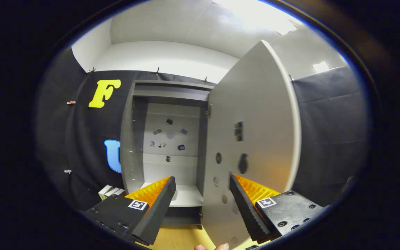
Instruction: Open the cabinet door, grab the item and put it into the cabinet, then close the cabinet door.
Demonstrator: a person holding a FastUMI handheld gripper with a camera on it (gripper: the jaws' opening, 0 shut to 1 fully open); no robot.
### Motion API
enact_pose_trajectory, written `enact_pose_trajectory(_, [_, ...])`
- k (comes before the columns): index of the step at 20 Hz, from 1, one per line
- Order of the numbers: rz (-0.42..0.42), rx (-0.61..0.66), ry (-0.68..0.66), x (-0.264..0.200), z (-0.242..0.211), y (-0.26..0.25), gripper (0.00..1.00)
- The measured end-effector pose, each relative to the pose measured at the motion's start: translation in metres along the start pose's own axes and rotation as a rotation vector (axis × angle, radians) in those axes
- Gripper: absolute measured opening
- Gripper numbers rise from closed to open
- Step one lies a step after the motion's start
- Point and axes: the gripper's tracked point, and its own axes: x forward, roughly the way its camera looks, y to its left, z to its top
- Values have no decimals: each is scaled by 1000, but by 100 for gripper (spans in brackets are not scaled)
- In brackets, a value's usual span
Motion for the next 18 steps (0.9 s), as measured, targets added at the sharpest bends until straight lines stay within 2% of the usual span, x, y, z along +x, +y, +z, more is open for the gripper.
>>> enact_pose_trajectory(5, [-118,1,-51,-41,11,-78,98])
enact_pose_trajectory(11, [-329,-72,-2,-33,-15,-187,97])
enact_pose_trajectory(15, [-303,-11,142,-3,-78,-208,98])
enact_pose_trajectory(18, [-271,25,201,15,-104,-211,98])
